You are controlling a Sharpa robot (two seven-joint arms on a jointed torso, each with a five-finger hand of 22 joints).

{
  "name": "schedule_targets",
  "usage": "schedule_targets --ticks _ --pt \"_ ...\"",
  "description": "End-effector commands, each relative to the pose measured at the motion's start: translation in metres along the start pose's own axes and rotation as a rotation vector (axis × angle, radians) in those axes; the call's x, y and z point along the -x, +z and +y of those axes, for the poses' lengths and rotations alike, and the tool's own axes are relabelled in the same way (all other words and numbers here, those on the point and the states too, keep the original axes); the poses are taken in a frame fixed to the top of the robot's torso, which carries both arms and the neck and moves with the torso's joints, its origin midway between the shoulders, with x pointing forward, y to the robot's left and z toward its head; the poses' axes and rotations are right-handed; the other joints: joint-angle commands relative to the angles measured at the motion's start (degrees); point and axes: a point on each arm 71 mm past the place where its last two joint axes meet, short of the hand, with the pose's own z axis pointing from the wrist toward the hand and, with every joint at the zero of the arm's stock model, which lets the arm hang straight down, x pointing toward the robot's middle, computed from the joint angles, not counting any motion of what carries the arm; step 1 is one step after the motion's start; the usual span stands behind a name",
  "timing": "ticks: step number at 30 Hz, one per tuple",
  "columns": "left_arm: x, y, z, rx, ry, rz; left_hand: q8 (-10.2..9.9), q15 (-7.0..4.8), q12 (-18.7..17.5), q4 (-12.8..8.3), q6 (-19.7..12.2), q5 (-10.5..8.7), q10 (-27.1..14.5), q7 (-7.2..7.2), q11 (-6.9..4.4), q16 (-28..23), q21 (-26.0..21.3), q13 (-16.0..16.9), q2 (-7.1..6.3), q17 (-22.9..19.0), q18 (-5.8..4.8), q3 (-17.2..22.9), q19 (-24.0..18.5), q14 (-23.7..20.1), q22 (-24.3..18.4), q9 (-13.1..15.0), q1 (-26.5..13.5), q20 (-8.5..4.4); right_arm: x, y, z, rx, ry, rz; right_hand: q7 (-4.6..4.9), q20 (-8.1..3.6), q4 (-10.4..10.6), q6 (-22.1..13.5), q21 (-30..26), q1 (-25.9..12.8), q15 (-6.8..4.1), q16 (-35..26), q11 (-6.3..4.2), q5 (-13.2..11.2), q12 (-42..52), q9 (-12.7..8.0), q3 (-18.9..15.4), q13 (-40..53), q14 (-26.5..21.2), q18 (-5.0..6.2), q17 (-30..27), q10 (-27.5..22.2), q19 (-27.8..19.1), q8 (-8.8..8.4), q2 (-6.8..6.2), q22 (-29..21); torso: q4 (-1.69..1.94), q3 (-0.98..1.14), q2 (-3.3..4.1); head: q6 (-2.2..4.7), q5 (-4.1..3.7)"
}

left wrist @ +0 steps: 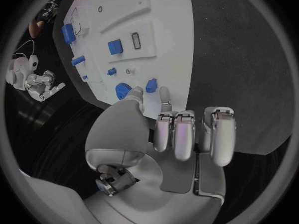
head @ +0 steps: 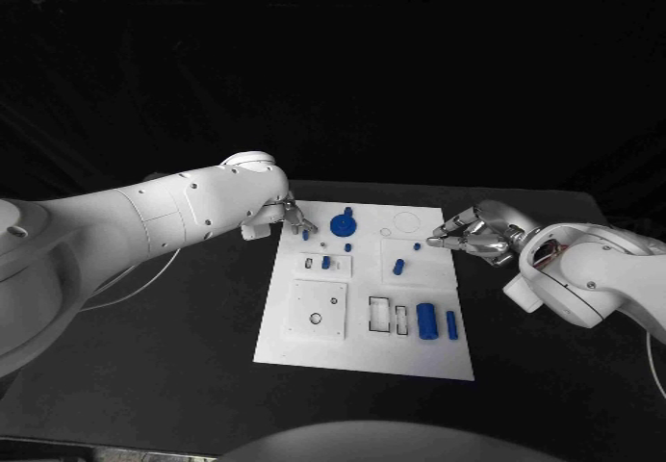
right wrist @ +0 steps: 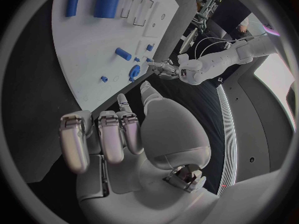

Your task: Assemble the parts on the task board

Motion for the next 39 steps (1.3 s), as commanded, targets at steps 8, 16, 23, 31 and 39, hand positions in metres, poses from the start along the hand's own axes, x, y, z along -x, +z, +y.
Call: schedule_targets --ticks 8,16,23,31,39 --pt "-0.0051 -0.0001 -0.0044 -0.01 0.008 0.052 -0.64 -0.01 -0.04 0.05 -0.53 -0.38 5.95 0.03 -0.03 0.15 0.14 15.1 1.7 15.08 -0.43 0.69 6.02 6.06 15.1 0.14 0.51 -0.16 -0.0009 0.0 0.0005 0.004 -0.005 0.006 -0.07 0.5 0.21 0.12 0.26 0.1 0.48 0.23 0.18 -0.02 -0.19 -0.01 -0.03 15.09 6.08 -0.39 15.08 6.01 6.0 -0.18 0.68 15.09 -0.03 -0.01 -0.03 -0.07 0.06" --pt "-0.0061 0.0003 -0.0048 -0.005 0.012 0.063 -0.91 0.04 -0.04 0.02 -0.67 -0.37 5.95 0.06 0.0 0.15 0.14 15.1 2.58 15.08 -0.43 0.9 6.02 6.06 15.1 0.18 1.06 -0.11 -0.0008 0.0002 0.0003 0.003 -0.005 0.005 -0.12 0.5 0.2 0.12 0.26 0.13 0.47 0.23 0.14 -0.02 -0.19 -0.01 -0.03 15.09 6.08 -0.39 15.08 6.01 6.0 -0.19 0.7 15.09 0.0 -0.01 0.0 -0.05 0.0" --pt "-0.0063 0.0007 -0.0048 -0.013 0.006 0.067 -1.29 0.06 -0.04 0.01 -0.74 0.66 5.95 0.03 0.0 0.15 0.14 15.1 3.84 15.08 -0.43 1.24 6.02 6.06 15.1 0.31 2.22 -0.05 -0.0009 0.0003 0.0002 0.002 -0.005 0.006 -0.14 0.5 0.2 0.13 0.26 0.14 0.45 0.23 0.11 -0.01 -0.19 -0.01 -0.04 15.09 6.08 -0.39 15.08 6.01 6.0 -0.19 0.71 15.09 0.05 -0.02 0.02 -0.11 -0.08" --pt "-0.0057 0.0012 -0.0059 -0.023 -0.002 0.065 -1.39 0.06 -0.04 -0.01 -0.69 1.07 5.95 -0.02 -0.03 0.15 0.14 15.1 4.29 15.08 -0.43 1.38 6.02 6.06 15.1 0.37 2.72 -0.04 -0.001 0.0005 0.0001 0.0 -0.006 0.007 -0.14 0.49 0.2 0.13 0.26 0.15 0.45 0.23 0.1 -0.01 -0.19 -0.01 -0.04 15.09 6.08 -0.39 15.08 6.01 6.0 -0.19 0.71 15.09 0.06 -0.01 0.04 -0.11 -0.09" --pt "-0.0057 0.0015 -0.0076 -0.03 -0.003 0.067 -1.44 0.04 -0.04 0.04 -0.45 1.36 5.95 -0.1 -0.09 0.15 0.14 15.1 4.83 15.08 -0.43 1.56 6.02 6.06 15.1 0.44 3.15 -0.04 -0.0016 0.001 0.0012 0.004 -0.007 0.007 -0.05 0.45 0.33 0.31 0.26 0.23 0.38 0.23 0.08 0.09 -0.19 0.02 0.06 15.09 6.08 -0.39 15.08 6.01 6.0 -0.16 1.23 15.09 0.01 0.04 0.03 -0.22 -0.02"
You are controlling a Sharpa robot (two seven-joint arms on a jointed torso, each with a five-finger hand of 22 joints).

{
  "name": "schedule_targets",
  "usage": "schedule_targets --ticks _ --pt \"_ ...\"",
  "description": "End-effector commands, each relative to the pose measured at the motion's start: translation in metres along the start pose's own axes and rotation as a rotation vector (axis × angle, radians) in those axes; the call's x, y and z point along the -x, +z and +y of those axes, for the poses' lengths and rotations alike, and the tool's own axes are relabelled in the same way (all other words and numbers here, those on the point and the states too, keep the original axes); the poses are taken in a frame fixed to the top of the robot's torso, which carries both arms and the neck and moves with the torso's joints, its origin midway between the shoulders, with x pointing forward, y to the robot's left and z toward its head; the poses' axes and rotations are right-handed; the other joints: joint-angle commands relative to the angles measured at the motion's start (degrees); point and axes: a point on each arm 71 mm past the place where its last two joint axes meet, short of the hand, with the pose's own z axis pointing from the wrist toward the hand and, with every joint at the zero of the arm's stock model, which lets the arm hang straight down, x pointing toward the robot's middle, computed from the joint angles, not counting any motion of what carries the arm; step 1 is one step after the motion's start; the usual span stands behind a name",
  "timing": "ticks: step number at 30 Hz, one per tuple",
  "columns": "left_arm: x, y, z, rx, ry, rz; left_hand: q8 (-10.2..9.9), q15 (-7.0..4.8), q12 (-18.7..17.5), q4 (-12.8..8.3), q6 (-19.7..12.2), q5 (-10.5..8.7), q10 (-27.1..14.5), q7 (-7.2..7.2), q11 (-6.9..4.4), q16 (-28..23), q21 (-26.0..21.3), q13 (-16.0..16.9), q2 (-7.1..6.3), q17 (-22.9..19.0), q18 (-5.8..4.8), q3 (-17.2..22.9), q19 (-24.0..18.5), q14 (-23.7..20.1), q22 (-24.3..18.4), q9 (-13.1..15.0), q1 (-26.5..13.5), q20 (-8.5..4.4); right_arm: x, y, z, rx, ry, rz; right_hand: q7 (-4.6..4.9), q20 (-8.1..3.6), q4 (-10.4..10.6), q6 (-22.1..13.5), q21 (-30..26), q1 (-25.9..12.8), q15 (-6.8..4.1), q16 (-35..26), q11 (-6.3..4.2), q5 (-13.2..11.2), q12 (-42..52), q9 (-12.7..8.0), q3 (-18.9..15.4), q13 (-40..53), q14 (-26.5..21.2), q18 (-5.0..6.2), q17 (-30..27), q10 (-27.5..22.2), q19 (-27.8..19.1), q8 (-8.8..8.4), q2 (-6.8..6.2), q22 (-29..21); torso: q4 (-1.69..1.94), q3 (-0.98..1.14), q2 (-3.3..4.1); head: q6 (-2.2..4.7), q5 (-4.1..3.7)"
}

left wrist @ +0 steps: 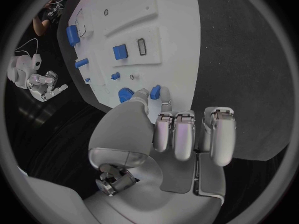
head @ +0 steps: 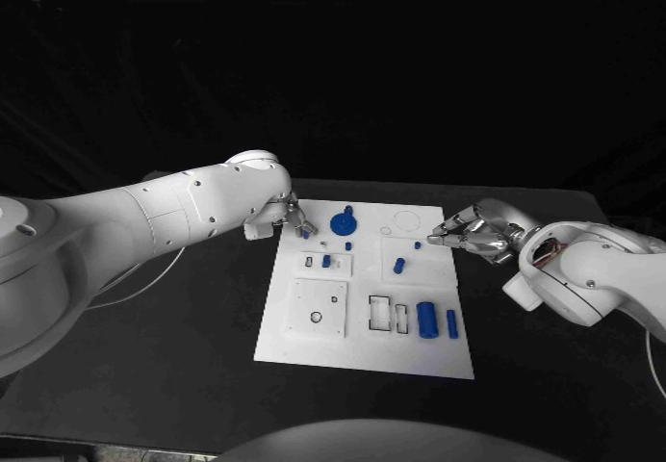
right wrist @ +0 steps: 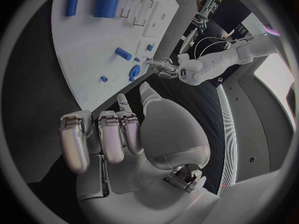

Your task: Assemble the parts on the task board

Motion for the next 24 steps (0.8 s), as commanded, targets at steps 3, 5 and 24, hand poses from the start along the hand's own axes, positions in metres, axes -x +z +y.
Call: schedule_targets --ticks 3,5,24 --pt "-0.0012 0.0002 -0.0028 -0.018 0.004 0.021 -0.58 0.01 -0.04 0.08 0.04 1.02 5.95 -0.13 -0.13 0.15 0.14 15.07 1.43 15.1 -0.43 0.51 6.02 6.06 15.1 0.11 0.14 -0.05 -0.0016 0.0003 0.0011 0.005 -0.006 0.008 -0.05 0.45 0.33 0.31 0.26 -0.06 0.38 0.23 0.08 0.09 -0.19 0.02 0.06 15.1 6.08 -0.38 15.1 6.01 6.0 -0.16 0.32 15.06 0.01 0.0 -0.04 -0.08 -0.12" --pt "-0.0013 0.0003 -0.0025 -0.016 0.007 0.026 -0.73 -0.01 -0.04 0.05 0.02 1.77 5.95 -0.15 -0.14 0.15 0.14 15.07 1.49 15.1 -0.43 0.49 6.02 6.06 15.1 0.12 0.32 -0.06 -0.0016 0.0003 0.0011 0.005 -0.007 0.008 -0.04 0.45 0.34 0.32 0.26 -0.05 0.37 0.23 0.09 0.1 -0.19 0.02 0.07 15.1 6.08 -0.38 15.1 6.01 6.0 -0.16 0.38 15.06 0.01 -0.01 -0.03 -0.11 -0.15" --pt "-0.0033 0.0009 -0.0034 -0.026 0.007 0.035 -1.99 -0.42 -0.04 -0.01 1.78 10.33 5.95 -0.86 -0.77 0.15 0.14 15.07 2.48 15.1 -0.43 3.49 6.02 6.06 15.1 0.41 5.24 -0.37 -0.0007 0.0005 0.0002 0.001 -0.007 0.004 -0.07 0.44 0.31 0.31 0.26 0.03 0.37 0.23 0.09 0.21 -0.19 0.02 0.07 15.1 6.08 -0.38 15.1 6.01 6.0 -0.18 0.42 15.06 0.04 0.01 -0.04 0.04 -0.15"
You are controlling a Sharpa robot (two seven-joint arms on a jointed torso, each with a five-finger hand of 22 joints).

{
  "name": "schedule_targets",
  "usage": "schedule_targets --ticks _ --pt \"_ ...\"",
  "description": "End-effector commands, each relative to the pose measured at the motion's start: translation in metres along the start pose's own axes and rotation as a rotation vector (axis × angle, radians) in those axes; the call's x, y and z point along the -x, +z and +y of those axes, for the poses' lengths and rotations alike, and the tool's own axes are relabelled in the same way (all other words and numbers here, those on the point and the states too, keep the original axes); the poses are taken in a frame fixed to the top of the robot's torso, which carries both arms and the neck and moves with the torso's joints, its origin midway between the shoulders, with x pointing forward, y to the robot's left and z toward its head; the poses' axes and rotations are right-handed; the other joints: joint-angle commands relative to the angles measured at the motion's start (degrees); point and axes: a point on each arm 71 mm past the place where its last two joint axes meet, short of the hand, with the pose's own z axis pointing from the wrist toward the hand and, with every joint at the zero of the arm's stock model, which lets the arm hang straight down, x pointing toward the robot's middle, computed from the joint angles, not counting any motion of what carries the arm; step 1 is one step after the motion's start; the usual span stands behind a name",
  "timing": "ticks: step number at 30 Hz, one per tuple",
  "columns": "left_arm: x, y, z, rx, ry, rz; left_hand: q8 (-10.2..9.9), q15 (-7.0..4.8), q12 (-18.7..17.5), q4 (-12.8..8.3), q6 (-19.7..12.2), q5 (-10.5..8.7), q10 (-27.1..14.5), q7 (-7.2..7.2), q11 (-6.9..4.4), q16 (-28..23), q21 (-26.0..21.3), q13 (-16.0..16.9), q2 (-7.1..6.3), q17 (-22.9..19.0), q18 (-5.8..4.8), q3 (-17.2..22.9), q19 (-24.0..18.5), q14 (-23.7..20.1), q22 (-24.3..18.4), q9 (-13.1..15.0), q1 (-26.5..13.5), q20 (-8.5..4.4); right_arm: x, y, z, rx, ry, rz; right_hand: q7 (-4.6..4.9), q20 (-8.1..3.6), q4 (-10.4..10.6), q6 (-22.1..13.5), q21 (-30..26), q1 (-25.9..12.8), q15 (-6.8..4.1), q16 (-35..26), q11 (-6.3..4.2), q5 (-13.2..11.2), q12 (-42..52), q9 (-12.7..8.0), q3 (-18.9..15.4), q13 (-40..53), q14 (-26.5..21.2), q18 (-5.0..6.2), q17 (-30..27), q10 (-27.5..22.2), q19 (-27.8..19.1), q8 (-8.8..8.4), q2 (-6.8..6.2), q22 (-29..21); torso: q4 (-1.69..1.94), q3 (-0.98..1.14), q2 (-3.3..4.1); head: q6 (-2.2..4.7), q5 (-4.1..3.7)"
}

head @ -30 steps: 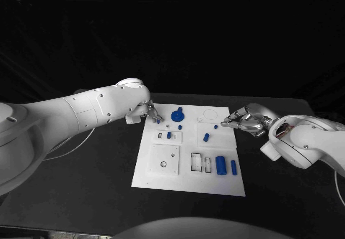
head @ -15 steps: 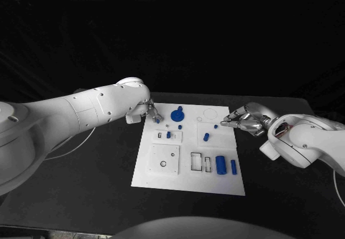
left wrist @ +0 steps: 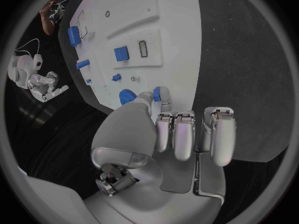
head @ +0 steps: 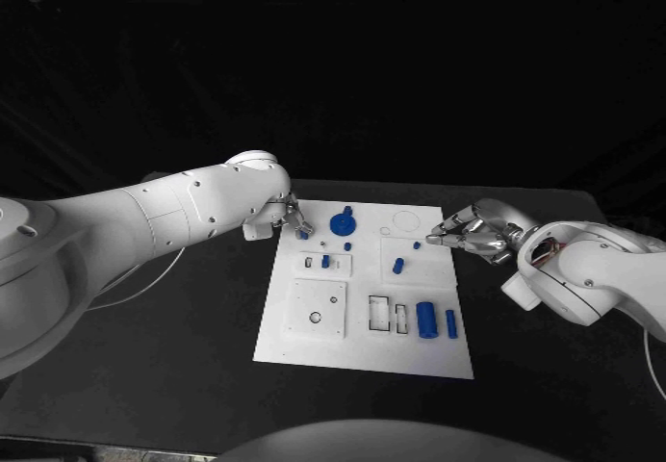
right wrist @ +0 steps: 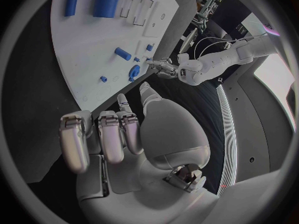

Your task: Assemble the parts on the task board

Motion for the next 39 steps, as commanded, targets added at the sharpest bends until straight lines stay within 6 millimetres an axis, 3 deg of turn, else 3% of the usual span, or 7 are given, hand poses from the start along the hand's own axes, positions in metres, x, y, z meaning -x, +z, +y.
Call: schedule_targets --ticks 1,9,15,19,29,39 --pt "-0.002 0.0 -0.003 -0.023 0.003 0.015 -0.47 -0.45 -0.04 0.01 0.62 0.44 5.96 -0.09 -0.39 0.15 0.14 15.08 -0.05 15.06 -0.44 0.87 6.02 6.06 15.1 0.08 1.34 -0.39 -0.001 0.0 0.0 0.001 -0.006 0.003 -0.09 0.44 0.29 0.33 0.26 0.06 0.36 0.23 0.08 0.25 -0.19 0.02 0.07 15.05 6.08 -0.38 15.05 6.01 6.0 -0.18 0.42 15.08 0.02 -0.02 0.02 0.05 -0.02" --pt "0.0 -0.001 -0.003 -0.048 -0.019 -0.011 -0.98 -0.62 -0.04 0.01 1.53 0.56 5.96 -0.22 -0.54 0.15 0.14 15.08 -0.62 15.06 -0.44 3.48 6.02 6.06 15.1 0.32 5.14 -0.55 0.0 0.0 -0.001 -0.002 -0.007 0.001 -0.14 0.43 0.25 0.35 0.26 0.13 0.35 0.23 0.05 0.34 -0.19 0.02 0.08 15.05 6.08 -0.38 15.05 6.01 6.0 -0.18 0.44 15.08 0.04 -0.02 0.05 0.05 0.03" --pt "0.0 -0.002 -0.001 -0.064 -0.037 -0.033 -1.0 -0.66 -0.04 0.02 1.87 0.54 5.96 -0.24 -0.54 0.15 0.14 15.08 -0.85 15.06 -0.44 3.95 6.02 6.06 15.1 0.43 5.68 -0.56 0.001 0.0 -0.002 -0.004 -0.007 -0.001 -0.18 0.42 0.22 0.38 0.26 0.19 0.33 0.23 0.03 0.44 -0.19 0.02 0.08 15.05 6.08 -0.38 15.05 6.01 6.0 -0.18 0.46 15.08 0.01 -0.02 0.04 -0.05 0.0" --pt "0.0 -0.004 0.002 -0.071 -0.05 -0.036 -1.14 -0.68 -0.04 -0.05 2.09 0.48 5.96 -0.27 -0.6 0.15 0.14 15.08 -1.91 15.06 -0.44 4.39 6.02 6.06 15.1 0.6 6.66 -0.62 0.001 0.0 -0.002 -0.005 -0.006 -0.002 -0.18 0.42 0.22 0.38 0.26 0.19 0.33 0.23 0.03 0.44 -0.19 0.02 0.08 15.05 6.08 -0.38 15.05 6.01 6.0 -0.18 0.46 15.08 0.04 -0.03 0.02 -0.2 -0.13" --pt "0.005 -0.024 0.008 -0.082 -0.084 -0.002 -1.39 -0.82 -0.04 -0.13 2.64 0.42 5.96 -0.44 -0.72 0.15 0.14 15.08 -3.65 15.06 -0.44 5.24 6.02 6.06 15.1 0.94 8.76 -0.67 0.001 0.0 -0.002 -0.007 -0.007 -0.003 -0.2 0.41 0.2 0.39 0.26 0.23 0.31 0.23 0.01 0.51 -0.19 0.02 0.07 15.05 6.08 -0.38 15.05 6.01 6.0 -0.19 0.46 15.08 0.09 0.04 -0.01 -0.34 0.06" --pt "-0.007 -0.039 0.012 -0.049 -0.043 0.09 -1.48 -0.87 -0.04 -0.1 2.83 0.39 5.96 -0.44 -0.74 0.15 0.14 15.08 -4.11 15.06 -0.44 5.43 6.02 6.06 15.1 1.01 9.23 -0.67 0.001 0.001 -0.002 -0.008 -0.007 -0.003 -0.2 0.41 0.2 0.39 0.26 0.23 0.31 0.23 0.01 0.51 -0.19 0.02 0.07 15.05 6.08 -0.38 15.05 6.01 6.0 -0.19 0.46 15.08 0.06 -0.01 -0.03 -0.28 0.45"
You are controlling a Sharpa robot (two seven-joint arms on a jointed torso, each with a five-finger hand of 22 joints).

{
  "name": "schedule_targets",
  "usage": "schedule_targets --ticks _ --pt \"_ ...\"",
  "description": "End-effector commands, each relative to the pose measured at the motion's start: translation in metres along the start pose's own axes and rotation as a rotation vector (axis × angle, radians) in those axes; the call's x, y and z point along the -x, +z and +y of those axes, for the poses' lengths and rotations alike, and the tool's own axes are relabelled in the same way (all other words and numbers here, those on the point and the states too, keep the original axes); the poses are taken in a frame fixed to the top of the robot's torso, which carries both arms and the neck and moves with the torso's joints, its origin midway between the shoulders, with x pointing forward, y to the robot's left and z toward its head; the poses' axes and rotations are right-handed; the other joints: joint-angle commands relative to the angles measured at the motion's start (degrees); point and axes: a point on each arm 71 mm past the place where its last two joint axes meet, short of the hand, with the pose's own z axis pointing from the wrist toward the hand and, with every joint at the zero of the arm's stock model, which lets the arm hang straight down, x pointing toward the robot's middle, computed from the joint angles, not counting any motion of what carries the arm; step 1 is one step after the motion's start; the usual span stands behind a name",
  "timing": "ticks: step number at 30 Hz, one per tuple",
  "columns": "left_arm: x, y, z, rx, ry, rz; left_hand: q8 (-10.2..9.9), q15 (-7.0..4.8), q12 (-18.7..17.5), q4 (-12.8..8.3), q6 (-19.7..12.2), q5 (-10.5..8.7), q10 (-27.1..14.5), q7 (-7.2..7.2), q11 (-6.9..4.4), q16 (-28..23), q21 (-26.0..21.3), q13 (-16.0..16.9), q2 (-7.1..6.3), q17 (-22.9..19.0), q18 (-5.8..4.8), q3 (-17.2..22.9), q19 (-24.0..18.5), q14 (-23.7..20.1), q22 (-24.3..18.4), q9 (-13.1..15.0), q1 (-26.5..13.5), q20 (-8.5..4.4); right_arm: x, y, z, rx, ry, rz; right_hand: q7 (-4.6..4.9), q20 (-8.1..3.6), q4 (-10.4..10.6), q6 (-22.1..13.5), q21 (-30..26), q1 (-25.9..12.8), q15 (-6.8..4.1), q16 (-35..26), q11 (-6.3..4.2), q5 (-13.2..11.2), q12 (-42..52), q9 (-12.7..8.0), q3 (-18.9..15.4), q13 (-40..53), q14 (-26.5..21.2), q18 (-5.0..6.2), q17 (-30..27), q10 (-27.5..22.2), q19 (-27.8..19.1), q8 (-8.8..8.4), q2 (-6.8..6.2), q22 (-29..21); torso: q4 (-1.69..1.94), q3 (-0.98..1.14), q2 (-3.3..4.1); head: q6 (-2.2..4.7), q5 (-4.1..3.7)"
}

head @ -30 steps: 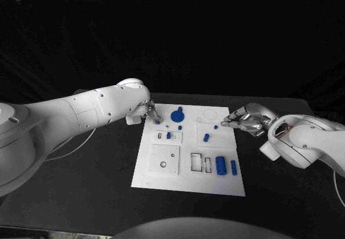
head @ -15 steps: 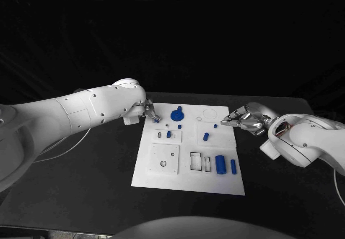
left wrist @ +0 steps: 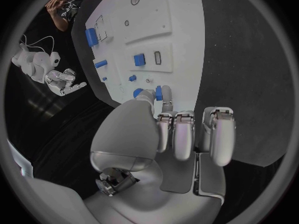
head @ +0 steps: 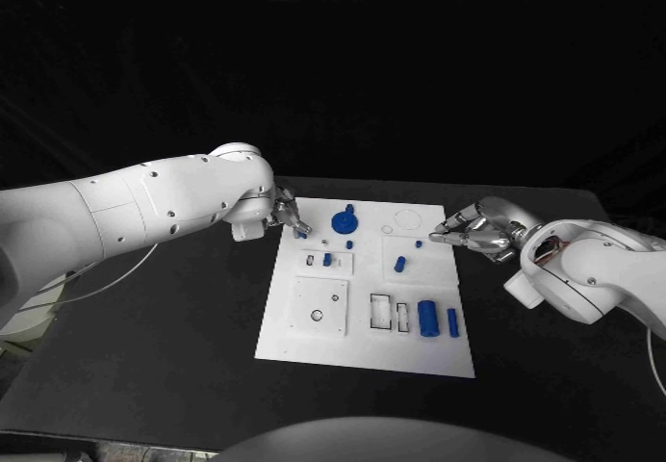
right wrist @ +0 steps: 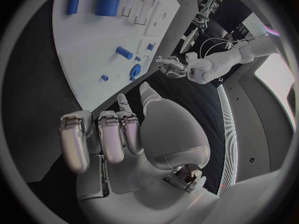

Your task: Assemble the parts on the task board

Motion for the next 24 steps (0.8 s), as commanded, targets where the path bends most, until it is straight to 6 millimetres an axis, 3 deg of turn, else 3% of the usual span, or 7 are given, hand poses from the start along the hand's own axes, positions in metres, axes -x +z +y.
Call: schedule_targets --ticks 1,5,24 --pt "-0.008 -0.005 0.0 0.039 0.01 0.067 0.01 -0.46 -0.04 0.02 1.11 0.13 5.96 -0.56 -0.34 0.15 0.14 15.08 -0.09 15.08 -0.43 0.5 6.03 6.06 15.1 0.05 0.56 -0.24 -0.001 0.0 0.0 0.0 -0.006 0.003 -0.2 0.41 0.2 0.39 0.26 0.23 0.31 0.23 0.01 0.29 -0.19 0.02 0.08 15.07 6.08 -0.38 15.08 6.01 6.0 -0.19 0.46 15.1 0.01 -0.05 -0.01 0.08 0.19" --pt "-0.012 -0.007 0.0 0.05 0.02 0.084 -0.01 -0.49 -0.04 0.0 1.18 0.15 5.96 -0.58 -0.35 0.15 0.14 15.08 -0.16 15.08 -0.43 0.59 6.03 6.06 15.1 0.07 0.72 -0.23 -0.001 0.001 0.0 0.001 -0.007 0.004 -0.2 0.41 0.2 0.39 0.26 0.23 0.31 0.23 0.01 0.29 -0.19 0.02 0.08 15.07 6.08 -0.38 15.08 6.01 6.0 -0.19 0.46 15.1 -0.13 -0.06 0.01 0.12 0.29" --pt "-0.03 -0.006 -0.014 0.044 0.111 0.146 -0.22 -0.54 -0.04 0.05 1.1 0.2 5.96 -0.53 -0.33 0.15 0.14 15.08 -0.08 15.08 -0.43 0.94 6.03 6.06 15.1 0.07 1.02 -0.19 -0.002 0.0 0.0 0.003 -0.006 0.006 -0.2 0.41 0.2 0.39 0.26 0.23 0.31 0.23 0.01 0.29 -0.19 0.02 0.08 15.07 6.08 -0.38 15.08 6.01 6.0 -0.19 0.46 15.1 -0.06 -0.11 0.17 -0.05 0.28"
